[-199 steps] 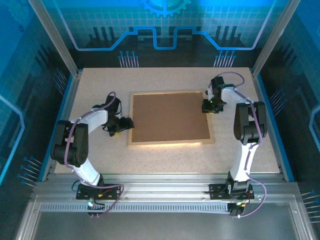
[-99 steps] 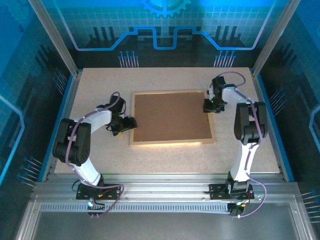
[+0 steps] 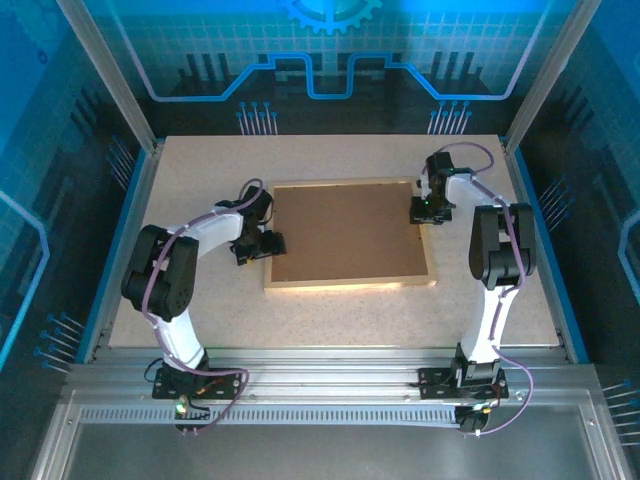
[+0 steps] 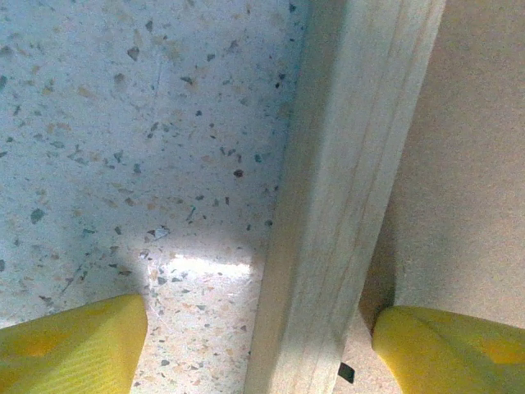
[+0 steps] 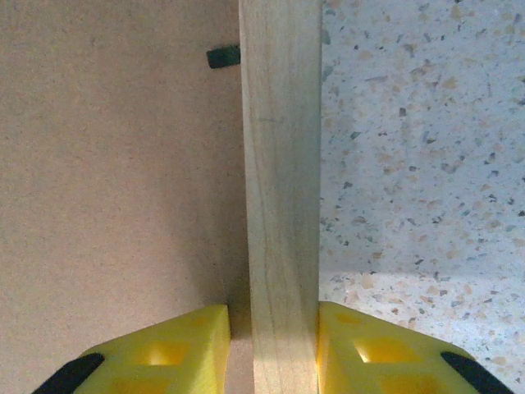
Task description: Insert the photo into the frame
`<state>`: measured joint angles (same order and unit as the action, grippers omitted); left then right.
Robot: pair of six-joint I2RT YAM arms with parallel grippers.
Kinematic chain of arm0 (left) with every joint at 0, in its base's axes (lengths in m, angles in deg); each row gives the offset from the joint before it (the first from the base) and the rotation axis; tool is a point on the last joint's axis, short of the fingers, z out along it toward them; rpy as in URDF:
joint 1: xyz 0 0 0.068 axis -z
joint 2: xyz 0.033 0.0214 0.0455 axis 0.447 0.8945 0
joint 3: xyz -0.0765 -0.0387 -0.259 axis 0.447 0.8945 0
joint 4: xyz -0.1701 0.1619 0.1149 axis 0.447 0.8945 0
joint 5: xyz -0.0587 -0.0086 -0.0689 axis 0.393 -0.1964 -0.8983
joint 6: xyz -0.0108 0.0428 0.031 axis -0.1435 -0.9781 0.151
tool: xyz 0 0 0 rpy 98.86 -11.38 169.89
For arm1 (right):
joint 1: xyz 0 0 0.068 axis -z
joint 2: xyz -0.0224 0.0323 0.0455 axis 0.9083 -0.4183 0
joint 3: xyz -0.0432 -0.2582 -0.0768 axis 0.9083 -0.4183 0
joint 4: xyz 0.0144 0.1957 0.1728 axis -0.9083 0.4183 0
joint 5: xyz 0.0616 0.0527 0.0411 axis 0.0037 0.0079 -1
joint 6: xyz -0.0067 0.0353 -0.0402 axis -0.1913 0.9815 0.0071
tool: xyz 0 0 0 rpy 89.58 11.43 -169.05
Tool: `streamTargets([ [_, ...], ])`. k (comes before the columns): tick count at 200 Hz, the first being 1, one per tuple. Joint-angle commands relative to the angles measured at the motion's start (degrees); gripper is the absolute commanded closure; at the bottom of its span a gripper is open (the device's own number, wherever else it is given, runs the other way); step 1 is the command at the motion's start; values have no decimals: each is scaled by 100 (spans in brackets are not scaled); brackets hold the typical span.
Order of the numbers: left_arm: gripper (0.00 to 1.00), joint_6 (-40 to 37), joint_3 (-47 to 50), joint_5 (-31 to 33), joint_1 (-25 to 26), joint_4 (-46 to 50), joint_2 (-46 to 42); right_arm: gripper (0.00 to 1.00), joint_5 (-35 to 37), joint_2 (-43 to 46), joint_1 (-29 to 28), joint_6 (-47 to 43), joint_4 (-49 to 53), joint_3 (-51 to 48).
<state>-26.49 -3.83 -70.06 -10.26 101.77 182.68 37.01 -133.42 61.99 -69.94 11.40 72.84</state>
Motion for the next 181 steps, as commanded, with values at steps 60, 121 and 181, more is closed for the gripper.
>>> streamTargets([
  [60,18,53,194,-682,-6,93,-593,67,-398,1,-41,17,199,0],
  [121,17,-70,666,-394,-369,331,-1254,67,-433,-14,-47,14,198,-6],
  [181,17,-153,806,-195,-500,263,-1075,67,-454,-9,-51,15,198,-9],
])
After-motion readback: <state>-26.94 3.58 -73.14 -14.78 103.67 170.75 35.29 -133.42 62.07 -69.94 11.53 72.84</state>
